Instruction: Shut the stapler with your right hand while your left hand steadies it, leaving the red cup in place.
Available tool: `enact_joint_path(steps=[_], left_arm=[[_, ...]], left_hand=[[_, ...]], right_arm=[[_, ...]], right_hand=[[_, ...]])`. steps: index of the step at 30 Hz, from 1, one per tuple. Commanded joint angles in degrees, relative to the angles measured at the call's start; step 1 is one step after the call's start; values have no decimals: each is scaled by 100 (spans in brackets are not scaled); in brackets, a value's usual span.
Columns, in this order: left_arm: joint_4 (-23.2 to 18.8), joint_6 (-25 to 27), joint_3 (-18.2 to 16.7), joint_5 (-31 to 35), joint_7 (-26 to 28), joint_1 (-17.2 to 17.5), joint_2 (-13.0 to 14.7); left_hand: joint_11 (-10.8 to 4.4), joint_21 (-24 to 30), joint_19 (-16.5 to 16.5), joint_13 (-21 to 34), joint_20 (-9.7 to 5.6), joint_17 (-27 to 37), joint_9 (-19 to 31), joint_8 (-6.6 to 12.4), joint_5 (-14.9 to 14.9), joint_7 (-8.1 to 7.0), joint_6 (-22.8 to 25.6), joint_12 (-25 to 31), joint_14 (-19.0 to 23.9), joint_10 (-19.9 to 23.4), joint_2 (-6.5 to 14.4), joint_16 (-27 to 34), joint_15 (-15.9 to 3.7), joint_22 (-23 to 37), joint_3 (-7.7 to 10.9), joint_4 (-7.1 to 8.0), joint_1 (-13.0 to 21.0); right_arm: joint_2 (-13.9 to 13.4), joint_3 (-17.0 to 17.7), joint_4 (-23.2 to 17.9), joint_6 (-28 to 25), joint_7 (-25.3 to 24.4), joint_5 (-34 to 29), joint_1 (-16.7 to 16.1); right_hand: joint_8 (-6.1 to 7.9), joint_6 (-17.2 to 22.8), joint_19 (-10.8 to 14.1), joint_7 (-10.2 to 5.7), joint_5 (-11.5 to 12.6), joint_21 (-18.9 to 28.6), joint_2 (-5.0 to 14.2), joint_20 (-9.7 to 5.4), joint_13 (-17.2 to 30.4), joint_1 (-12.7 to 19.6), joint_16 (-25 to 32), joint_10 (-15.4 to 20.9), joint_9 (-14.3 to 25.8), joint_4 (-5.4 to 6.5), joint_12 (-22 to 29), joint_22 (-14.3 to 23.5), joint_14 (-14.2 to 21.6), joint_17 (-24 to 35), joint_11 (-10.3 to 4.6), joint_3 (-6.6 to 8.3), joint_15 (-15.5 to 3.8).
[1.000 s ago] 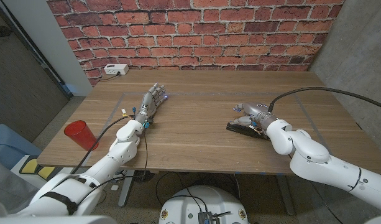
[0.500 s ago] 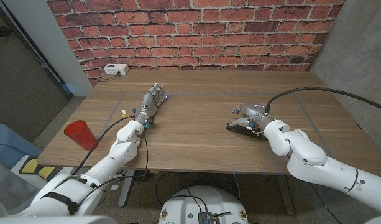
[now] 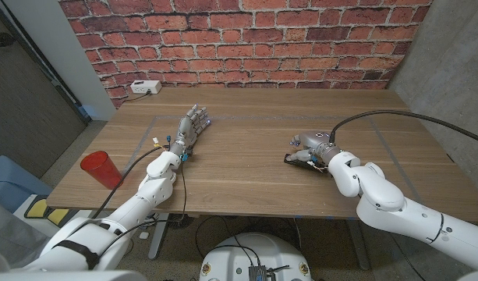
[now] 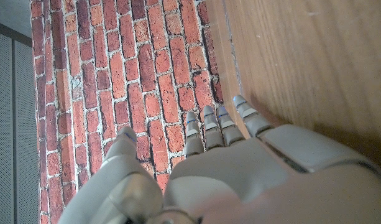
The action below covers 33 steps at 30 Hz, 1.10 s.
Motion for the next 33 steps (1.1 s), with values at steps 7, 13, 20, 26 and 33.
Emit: enact_joint_path(steps=[7,13,20,26,33], left_arm=[[47,20,19,14,-1,-23,-37],[2,35,8,15,29,2,-10],[-1,39,4,5,24,12,-9],[74,24,6,-4,3,-9,-41],[94,23,11,1,-6,-18,-46]], left_hand=[[0,18,58,12,-12,17,27,2,-7,5,40,37,63,92,24,34,-78,11,-16,17,-14],[-5,17,58,12,-11,19,27,-1,-8,-2,37,36,67,93,25,35,-79,11,-21,25,-26],[-4,17,59,13,-13,20,26,2,-8,11,50,37,66,99,25,33,-81,11,-27,33,-38],[-11,19,66,13,-15,21,26,1,-8,2,53,41,84,111,27,38,-98,11,-31,39,-47],[-30,20,72,14,-25,21,25,6,-7,10,76,53,115,147,28,46,-114,11,-37,47,-60]], right_arm=[[176,-95,170,34,330,-656,-89],[225,-74,220,82,384,-760,-111],[289,-143,296,47,588,-1079,-68],[370,-160,380,58,715,-1255,-57],[429,-106,424,43,840,-1302,-89]], right_hand=[[49,87,10,49,-8,13,1,-24,82,55,-2,265,76,4,152,26,61,56,18,-2,-942],[50,79,-26,57,-9,-6,-8,-15,110,83,0,267,104,-12,172,27,71,83,19,5,-936],[41,41,-54,93,-17,-22,-15,7,144,75,-22,248,136,-7,188,28,59,101,50,1,-928],[75,115,-42,107,-20,-21,-1,1,176,71,0,324,167,0,242,30,127,134,55,7,-936],[83,110,-24,23,-27,-17,-23,-4,222,82,-83,284,217,-10,262,37,18,141,8,5,-928]])
